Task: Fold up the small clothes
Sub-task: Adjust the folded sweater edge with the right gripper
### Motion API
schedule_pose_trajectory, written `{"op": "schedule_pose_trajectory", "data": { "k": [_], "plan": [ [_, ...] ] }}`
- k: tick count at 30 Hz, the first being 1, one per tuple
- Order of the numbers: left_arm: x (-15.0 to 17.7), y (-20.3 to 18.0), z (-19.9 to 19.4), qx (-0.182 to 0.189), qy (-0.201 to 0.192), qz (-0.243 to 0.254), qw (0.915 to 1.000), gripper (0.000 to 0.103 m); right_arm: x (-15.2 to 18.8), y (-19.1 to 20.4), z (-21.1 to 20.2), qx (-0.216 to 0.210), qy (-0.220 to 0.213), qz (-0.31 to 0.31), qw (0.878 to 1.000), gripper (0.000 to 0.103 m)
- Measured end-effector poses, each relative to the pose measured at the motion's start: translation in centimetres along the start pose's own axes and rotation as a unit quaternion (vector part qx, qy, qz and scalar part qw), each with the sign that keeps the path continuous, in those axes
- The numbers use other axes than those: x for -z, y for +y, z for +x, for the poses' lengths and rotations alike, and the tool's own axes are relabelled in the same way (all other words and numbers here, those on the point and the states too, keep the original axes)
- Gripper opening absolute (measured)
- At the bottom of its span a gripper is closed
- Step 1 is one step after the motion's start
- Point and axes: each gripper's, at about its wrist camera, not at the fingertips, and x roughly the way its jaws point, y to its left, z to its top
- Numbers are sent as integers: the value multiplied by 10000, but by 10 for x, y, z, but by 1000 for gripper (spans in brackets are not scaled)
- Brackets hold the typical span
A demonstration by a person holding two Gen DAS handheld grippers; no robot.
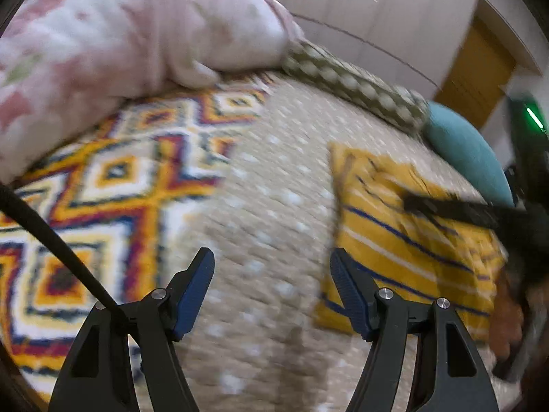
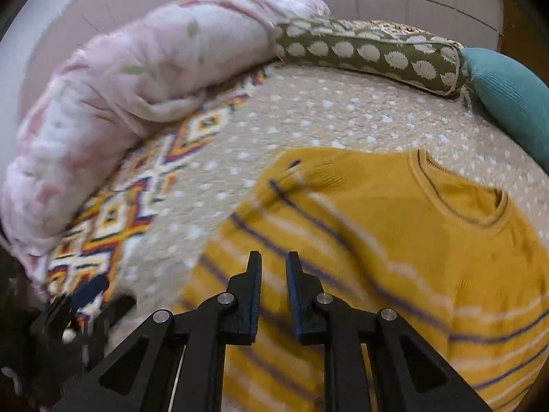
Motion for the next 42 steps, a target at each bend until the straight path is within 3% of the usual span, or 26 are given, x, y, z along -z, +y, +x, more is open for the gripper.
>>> {"op": "schedule_pose_trajectory", "data": {
  "k": [4, 10, 14, 19, 26, 30, 35, 42],
  "plan": [
    [10, -14, 23, 98, 452, 236, 9987, 69, -29, 5, 45, 406, 335, -332, 9981, 17],
    [14, -24, 30, -106, 447, 521, 9976, 69, -67, 7, 87, 688, 467, -228, 9963, 16],
    [17, -26, 30, -192, 422, 631, 9969, 69, -69, 5, 76, 635, 430, -276, 9967, 16],
    [18, -27, 28, -253, 379, 688, 9966, 69, -56, -9, 23, 628, -108, -79, 9979, 17],
    [21, -29, 26, -363, 314, 749, 9960, 69, 25, -46, -54, 719, -536, 84, 9959, 21],
    [22, -30, 27, -438, 284, 793, 9955, 69, 94, -99, -88, 1033, -662, 636, 9904, 21],
    [23, -32, 28, -545, 237, 856, 9946, 69, 158, -173, -102, 1243, -528, 1537, 9788, 21],
    [24, -33, 29, -675, 179, 889, 9936, 70, 205, -217, -141, 1194, -948, 2327, 9605, 20]
  ]
}}
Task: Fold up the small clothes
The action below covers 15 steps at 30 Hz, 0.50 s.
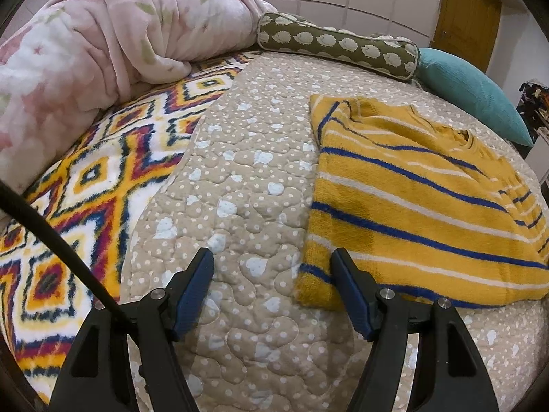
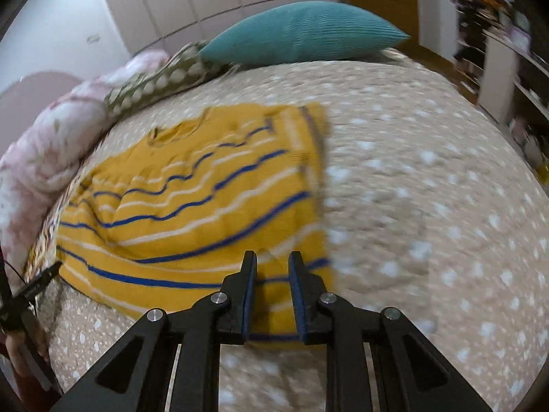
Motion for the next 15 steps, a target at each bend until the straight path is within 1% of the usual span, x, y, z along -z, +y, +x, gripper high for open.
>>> {"op": "schedule_pose_trajectory", "data": {
  "k": [2, 4, 6, 8, 15],
  "plan": [
    [0, -1, 0, -56, -21, 17, 10000, 71, 3, -13, -11, -74, -92, 159, 9998, 20],
    [1, -2, -1, -104, -39, 33, 9999, 71, 7, -20, -19, -8, -171, 254, 9995, 24],
    [1, -3, -2, -157, -60, 49, 9998, 72, 11, -28, -26, -67, -220, 364, 9991, 26],
    [1, -4, -2, -206, -82, 69, 9997, 72, 16, -32, -28, -179, -237, 517, 9982, 27],
    [2, -7, -4, -339, -132, 116, 9993, 72, 31, -48, -31, -744, -260, 1056, 9913, 42]
  ]
}}
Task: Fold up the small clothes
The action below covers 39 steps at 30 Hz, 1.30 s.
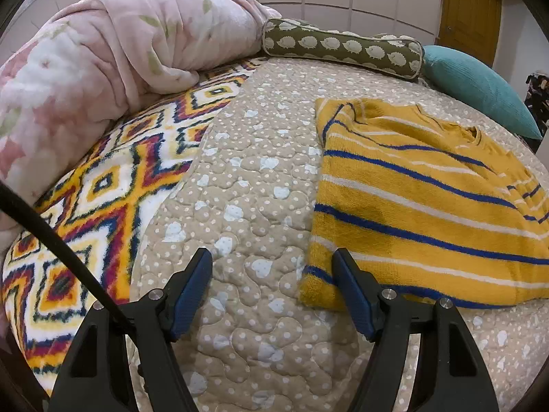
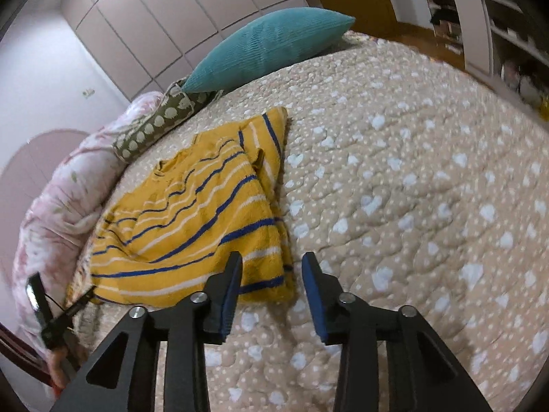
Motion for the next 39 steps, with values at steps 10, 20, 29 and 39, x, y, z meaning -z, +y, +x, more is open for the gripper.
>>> {"op": "schedule_pose_trajectory", "data": {
  "k": [10, 20, 29, 39],
  "plan": [
    [0, 4, 2, 45, 43, -93, 9999, 75, 15, -7, 8, -599, 51, 529, 9968, 55],
    [0, 6, 4, 64, 64, -120, 9999, 76, 5, -9, 29, -809, -59, 913, 9925, 63],
    [-1, 8, 3, 149, 48, -178, 9997, 76, -14, 13, 61, -927, 152, 1031, 9902, 20],
    [-20, 79, -37, 285, -435, -1243, 9909, 76, -45, 202, 40, -14, -215, -1894, 9817, 14]
  ]
}}
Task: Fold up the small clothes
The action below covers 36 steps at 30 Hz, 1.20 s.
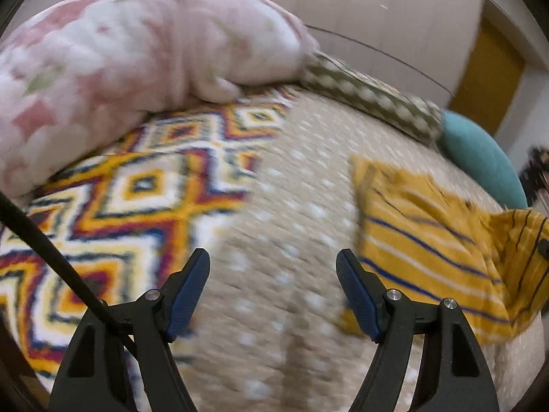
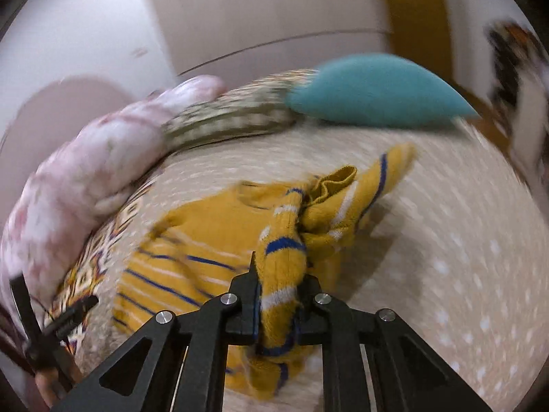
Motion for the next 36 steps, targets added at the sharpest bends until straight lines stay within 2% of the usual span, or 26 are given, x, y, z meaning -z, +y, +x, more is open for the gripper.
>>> {"op": "schedule_pose_trajectory", "data": {
  "k": [2, 5, 9, 12, 14, 15, 16, 18, 19, 22, 23, 28, 32, 35, 36],
  "plan": [
    [-4, 18, -2, -130, -49, -222, 9997, 76, -7, 43, 11, -39, 51, -483, 9988, 14],
    [-8, 46, 1, -115, 31, -669, 9977, 76, -6, 105, 35, -313, 257, -1032, 9938, 13],
    [-11, 68, 5, -102, 106, -1015, 9947, 76, 17, 175, 75, -528, 681, -1699, 9817, 13],
    [-11, 71, 6, -43, 133, -1065, 9942, 76, 43, 207, 105, -402, 1021, -2210, 9691, 13],
    [-12, 71, 7, 10, 141, -1074, 9941, 76, 57, 213, 119, -260, 1164, -2371, 9641, 13],
    [-12, 71, 7, 25, 138, -1077, 9941, 76, 62, 213, 124, -239, 1197, -2400, 9631, 17],
    [-13, 71, 8, 48, 133, -1086, 9940, 76, 64, 212, 124, -368, 1198, -2347, 9640, 20],
    [-12, 71, 7, 107, 126, -1111, 9937, 76, 61, 209, 118, -818, 1219, -2116, 9663, 39],
    [-12, 70, 7, 141, 124, -1120, 9935, 76, 57, 205, 113, -1091, 1242, -1942, 9669, 43],
    [-12, 65, 7, 311, 106, -1075, 9937, 76, 44, 182, 85, -1637, 1098, -1542, 9682, 45],
    [-12, 61, 6, 391, 89, -1014, 9940, 76, 41, 173, 76, -1671, 1014, -1453, 9699, 45],
    [-11, 34, 0, 1236, 12, -848, 9887, 76, 34, 113, 36, -1192, 568, -1132, 9848, 45],
    [-5, -9, 11, 2006, 199, -395, 9787, 78, 34, 58, 33, -707, 542, -672, 9938, 45],
    [1, -50, 25, 2211, 371, 159, 9744, 78, 36, 31, 41, -637, 617, -261, 9957, 45],
    [3, -59, 28, 2193, 400, 300, 9744, 71, 35, 26, 42, -659, 618, -177, 9958, 45]
  ]
}}
